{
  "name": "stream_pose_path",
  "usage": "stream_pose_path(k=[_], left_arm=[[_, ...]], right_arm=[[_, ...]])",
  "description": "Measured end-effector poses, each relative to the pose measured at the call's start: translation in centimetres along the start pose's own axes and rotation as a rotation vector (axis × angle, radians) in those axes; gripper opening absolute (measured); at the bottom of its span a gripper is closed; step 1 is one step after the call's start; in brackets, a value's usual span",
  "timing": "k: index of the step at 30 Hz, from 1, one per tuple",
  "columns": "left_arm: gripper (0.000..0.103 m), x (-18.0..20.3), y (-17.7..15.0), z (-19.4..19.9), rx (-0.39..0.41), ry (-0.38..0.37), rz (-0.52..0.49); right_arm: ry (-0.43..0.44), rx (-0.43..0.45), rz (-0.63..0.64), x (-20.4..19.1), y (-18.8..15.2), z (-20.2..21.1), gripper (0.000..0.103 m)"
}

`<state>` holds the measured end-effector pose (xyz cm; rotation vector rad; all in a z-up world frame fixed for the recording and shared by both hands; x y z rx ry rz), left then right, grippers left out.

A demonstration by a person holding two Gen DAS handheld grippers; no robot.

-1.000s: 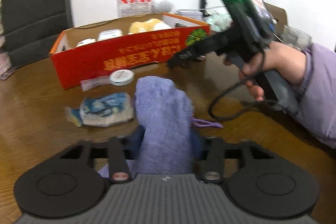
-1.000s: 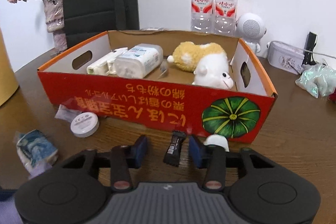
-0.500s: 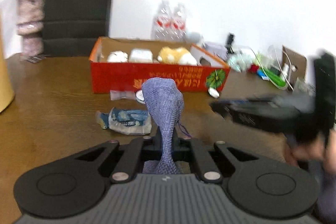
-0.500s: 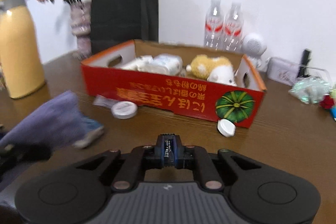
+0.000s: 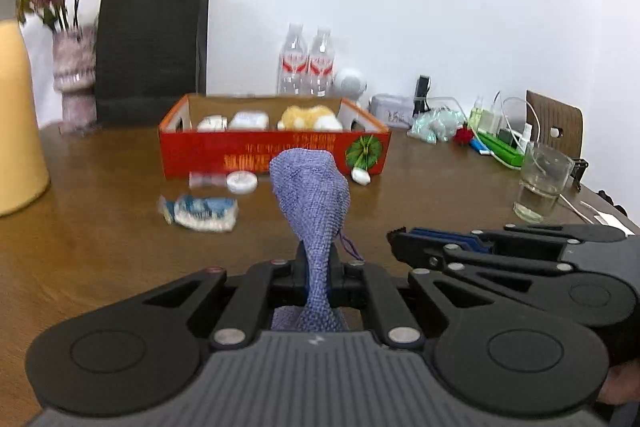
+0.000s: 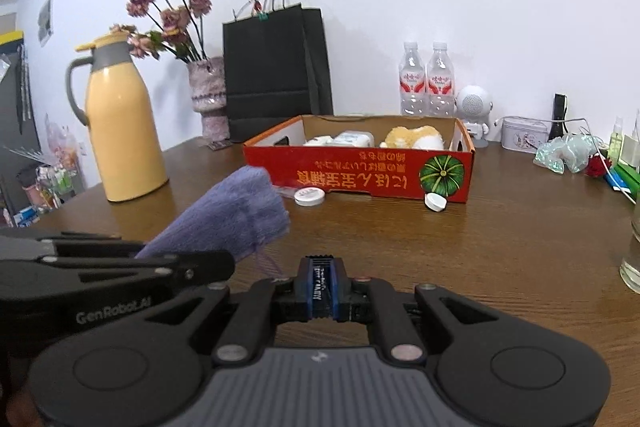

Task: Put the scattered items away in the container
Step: 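Lift the pouch with the left tool and carry it over the box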

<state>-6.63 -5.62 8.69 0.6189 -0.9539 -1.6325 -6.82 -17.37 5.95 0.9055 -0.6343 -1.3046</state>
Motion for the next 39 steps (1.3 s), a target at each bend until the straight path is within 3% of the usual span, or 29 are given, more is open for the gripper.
stream_pose_path(k=[4,8,10,12,15,18,22,26,28,29,30,32,36,39], left_arm=[[0.007,-0.4,4.4,1.1,0.08,-0.065,-0.035],[0.007,-1.6,12.2,-0.3,0.107,-0.131,-0.032],[0.007,-2.6,16.7,-3.5,0.063,-0.138,-0.005],[0.007,-3.7,20.7,-8.0,-0.031,-0.17,0.044],[0.007,-5.2,24.7,-16.6,-0.208,-0.191,0.143],[0.007,-6.3,25.0,-23.5,-0.316,-0.132,0.207],[0.007,-6.9,23.4,-29.9,-0.406,-0.093,0.238],[0.009,-6.5,21.2,-33.4,-0.446,-0.106,0.221],[0.023,-5.9,20.6,-34.2,-0.472,-0.101,0.18],[0.035,-5.8,20.6,-34.2,-0.471,-0.082,0.158],[0.051,-5.9,20.7,-33.9,-0.455,-0.056,0.141],[0.063,-6.4,21.4,-32.9,-0.399,-0.024,0.114],[0.092,-7.6,23.4,-30.9,-0.428,-0.009,0.093],[0.101,-8.2,24.1,-29.5,-0.458,0.043,0.063]], right_arm=[[0.006,0.076,0.014,0.8,2.0,2.0,0.008],[-0.028,0.194,0.057,2.4,7.1,2.6,0.008],[-0.029,0.228,0.05,3.7,10.8,2.0,0.008],[-0.004,0.208,0.002,5.1,14.9,0.2,0.008],[0.02,0.035,-0.086,7.8,21.1,-5.9,0.008],[0.011,-0.15,-0.184,11.3,24.4,-12.6,0.008],[-0.037,-0.345,-0.236,14.6,24.7,-20.2,0.008],[-0.078,-0.47,-0.249,16.4,22.9,-25.2,0.008],[-0.088,-0.503,-0.234,16.5,22.0,-26.3,0.013],[-0.093,-0.521,-0.231,16.5,21.8,-26.7,0.014],[-0.109,-0.537,-0.229,16.6,21.6,-27.0,0.015],[-0.138,-0.544,-0.235,16.8,21.7,-27.3,0.016],[-0.098,-0.571,-0.332,17.8,22.0,-27.2,0.043],[-0.071,-0.588,-0.352,17.7,22.2,-27.0,0.055]])
Point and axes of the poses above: each gripper's, at about its wrist camera, not at the fingertips, and z roughly against the way its jaws point, x to its right, y to its top, the point moved 1 cm from there along -z, roughly the way its jaws point, and after that the axes turned 6 degrees about -x, right-handed, at the moved point
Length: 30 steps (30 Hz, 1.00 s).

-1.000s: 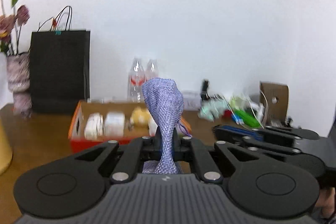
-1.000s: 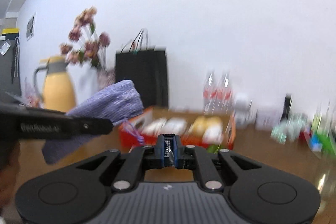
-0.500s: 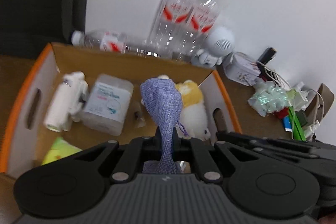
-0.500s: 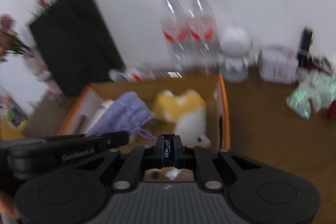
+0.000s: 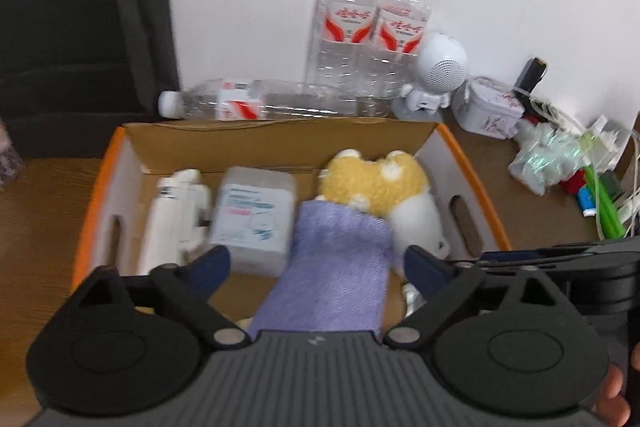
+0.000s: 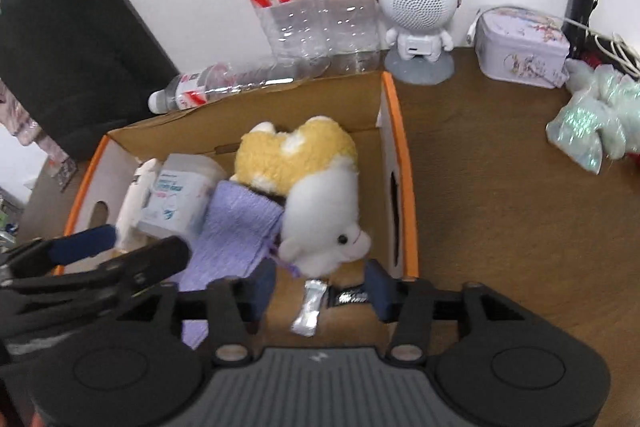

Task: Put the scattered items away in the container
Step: 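Lower the pouch into the box and open the left tool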

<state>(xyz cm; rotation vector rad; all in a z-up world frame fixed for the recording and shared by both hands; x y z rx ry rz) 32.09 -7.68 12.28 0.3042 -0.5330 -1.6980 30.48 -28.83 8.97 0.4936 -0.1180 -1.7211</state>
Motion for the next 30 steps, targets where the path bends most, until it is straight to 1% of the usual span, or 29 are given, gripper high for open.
stream_pose_path(k=[1,4,7,12,17,19,21,23,25,27,29,30], left_arm=[[0.102,-0.2,-0.1,0.4,-0.016,0.03,-0.002],[0.103,-0.7,-0.6,1.1,-0.072,0.088,-0.017],[0.103,-1.3,-1.5,2.3,-0.086,0.118,-0.024],[0.103,-1.7,-2.3,5.5,-0.078,0.136,-0.007],[0.103,-1.2,-4.0,9.3,-0.007,0.128,-0.014],[0.103,-1.0,-5.2,10.7,0.036,0.141,0.002],[0.103,-0.4,-7.2,12.3,0.108,0.153,-0.002],[0.103,0.3,-9.7,13.8,0.187,0.182,-0.021],[0.103,0.8,-12.6,15.0,0.294,0.184,-0.021],[0.103,0.8,-15.6,15.8,0.377,0.16,-0.005],[0.103,0.9,-18.8,16.2,0.442,0.144,0.013],[0.103,1.1,-20.4,16.2,0.465,0.15,0.008]], right_arm=[[0.001,-0.006,0.006,-0.3,-0.2,0.1,0.059],[0.001,-0.022,0.029,-1.3,-0.7,1.0,0.066],[-0.013,-0.035,0.062,-2.5,-1.3,2.1,0.068],[-0.017,-0.021,0.093,-4.1,-2.5,4.9,0.071],[-0.023,0.042,0.115,-5.5,-4.1,8.9,0.076],[-0.033,0.087,0.123,-5.9,-5.3,10.5,0.077],[-0.015,0.147,0.138,-6.2,-7.2,11.9,0.079],[0.008,0.223,0.15,-6.3,-9.6,13.1,0.083],[0.012,0.323,0.159,-6.2,-12.6,14.1,0.087],[0.008,0.427,0.177,-6.2,-15.9,14.8,0.09],[0.005,0.516,0.202,-6.0,-19.3,14.8,0.094],[0.003,0.551,0.212,-5.8,-21.0,14.5,0.098]])
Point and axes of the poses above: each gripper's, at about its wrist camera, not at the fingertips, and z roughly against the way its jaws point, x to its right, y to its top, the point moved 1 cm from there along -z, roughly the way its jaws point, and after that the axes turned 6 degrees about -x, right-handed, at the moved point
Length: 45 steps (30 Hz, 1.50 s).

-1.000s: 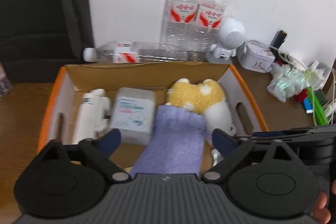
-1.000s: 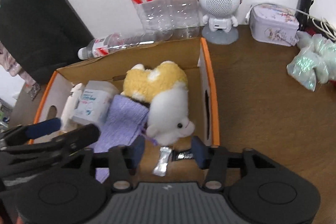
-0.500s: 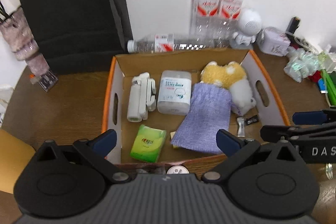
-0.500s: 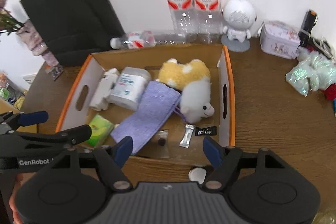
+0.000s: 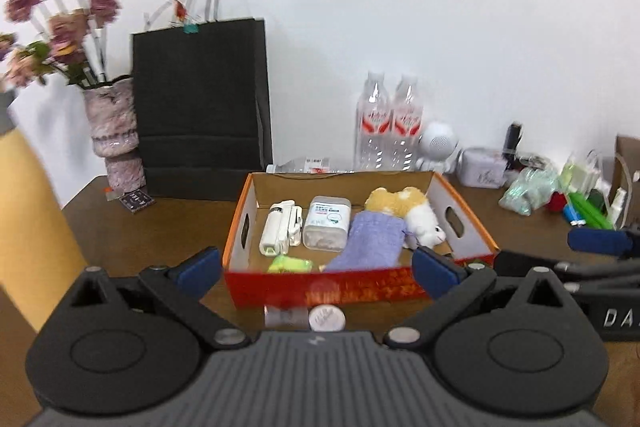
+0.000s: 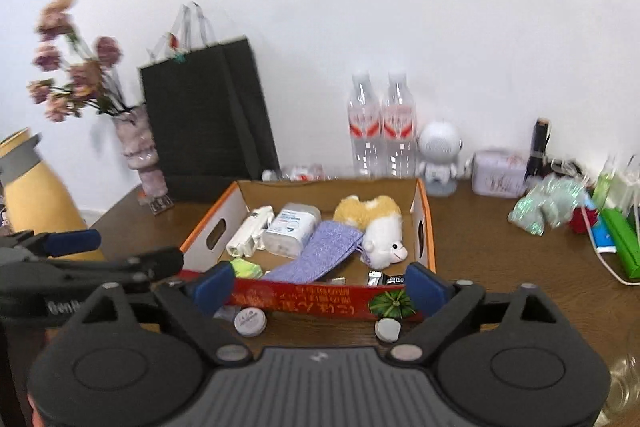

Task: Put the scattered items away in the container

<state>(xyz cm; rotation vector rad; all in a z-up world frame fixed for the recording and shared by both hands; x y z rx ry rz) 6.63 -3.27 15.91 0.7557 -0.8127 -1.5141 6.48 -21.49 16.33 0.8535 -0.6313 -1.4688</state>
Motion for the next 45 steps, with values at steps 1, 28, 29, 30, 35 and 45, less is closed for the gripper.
stream_pose_path(k=[1,28,29,30,35,45], left_arm=[[0.103,0.1,-1.6,0.7,0.021,0.008,-0.016],[0.103,-0.8,-17.0,-1.3,-0.228,0.023,0.017],[0.103,-0.8,-17.0,-1.3,-0.229,0.023,0.017],[0.103,-0.8,-17.0,-1.3,-0.229,0.024,0.018],[0.103,-0.8,-16.9,-1.4,-0.23,0.023,0.019],[0.103,-0.8,-16.9,-1.4,-0.23,0.025,0.02]], right_arm=[[-0.004,0.03,0.009,-0.2,-1.6,0.5,0.1],[-0.091,-0.162,0.04,-1.6,-18.4,-1.9,0.103],[-0.091,-0.169,0.038,-1.6,-18.4,-2.0,0.103],[-0.096,-0.174,0.043,-1.6,-18.4,-2.0,0.103],[-0.102,-0.18,0.051,-1.7,-18.4,-2.3,0.103],[-0.102,-0.181,0.051,-1.8,-18.4,-2.4,0.103]])
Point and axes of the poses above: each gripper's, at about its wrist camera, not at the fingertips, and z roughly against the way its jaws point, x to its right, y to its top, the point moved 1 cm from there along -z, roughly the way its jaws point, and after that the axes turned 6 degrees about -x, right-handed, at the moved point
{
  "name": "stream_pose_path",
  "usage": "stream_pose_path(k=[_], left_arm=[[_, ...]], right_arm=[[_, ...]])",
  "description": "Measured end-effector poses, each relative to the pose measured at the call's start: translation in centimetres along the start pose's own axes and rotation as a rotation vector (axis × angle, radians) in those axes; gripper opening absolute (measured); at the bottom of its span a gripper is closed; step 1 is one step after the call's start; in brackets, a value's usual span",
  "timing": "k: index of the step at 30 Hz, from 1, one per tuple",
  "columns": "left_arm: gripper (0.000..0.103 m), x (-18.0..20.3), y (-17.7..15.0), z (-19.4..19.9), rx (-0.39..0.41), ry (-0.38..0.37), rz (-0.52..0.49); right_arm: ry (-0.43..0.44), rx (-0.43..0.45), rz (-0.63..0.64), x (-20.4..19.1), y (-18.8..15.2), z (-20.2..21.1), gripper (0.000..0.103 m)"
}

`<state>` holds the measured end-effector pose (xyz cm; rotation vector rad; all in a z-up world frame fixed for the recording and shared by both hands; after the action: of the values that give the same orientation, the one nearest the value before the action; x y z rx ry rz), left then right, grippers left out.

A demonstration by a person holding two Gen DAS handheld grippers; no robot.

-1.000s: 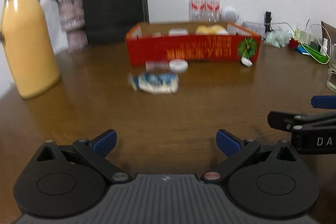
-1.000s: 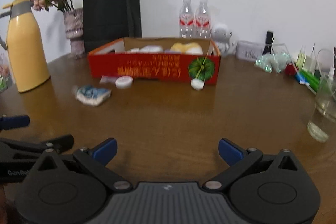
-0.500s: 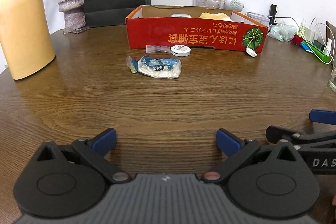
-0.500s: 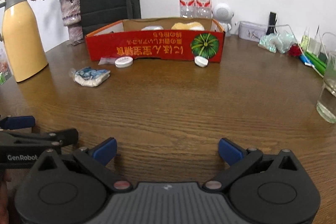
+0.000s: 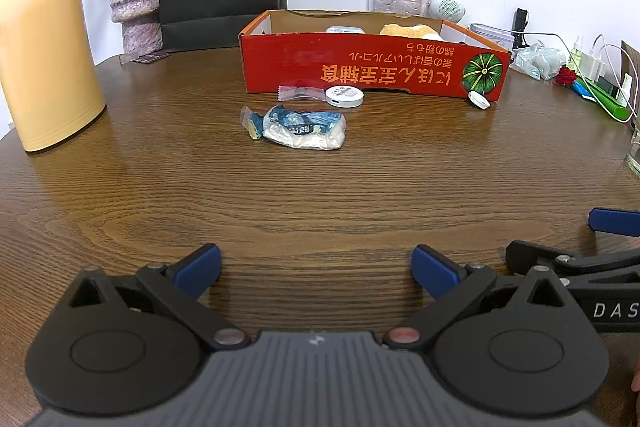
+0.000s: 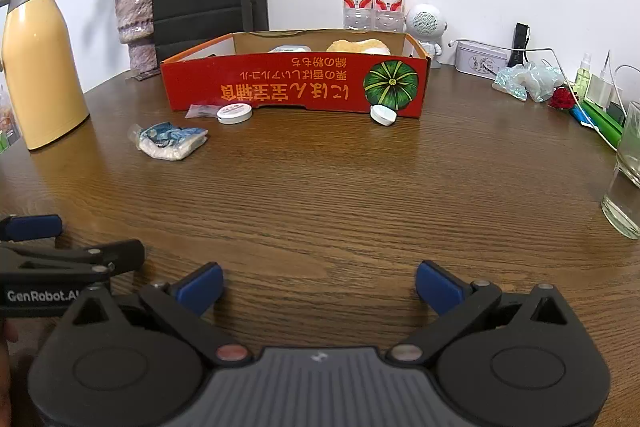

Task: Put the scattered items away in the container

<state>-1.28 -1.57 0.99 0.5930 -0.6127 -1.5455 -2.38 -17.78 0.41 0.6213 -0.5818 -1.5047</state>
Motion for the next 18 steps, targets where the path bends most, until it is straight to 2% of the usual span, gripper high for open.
stream_pose_path(k=[18], left_arm=[[0.103,0.0,0.06,-0.02,0.0,0.002,0.0]], right_arm=[[-0.001,-0.003,0.006,-0.04,0.03,-0.04,0.103]])
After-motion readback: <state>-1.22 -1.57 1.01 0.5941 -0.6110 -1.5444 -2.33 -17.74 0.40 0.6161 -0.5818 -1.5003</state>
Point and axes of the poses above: each gripper's, at about its wrist camera, not at the fingertips, and z roughly against the way its jaws point, x to its right, y to its top, the point moved 1 cm from there along -z, roughly the way its jaws point, and after that the axes turned 6 degrees about -x, right-handed, at the moved point
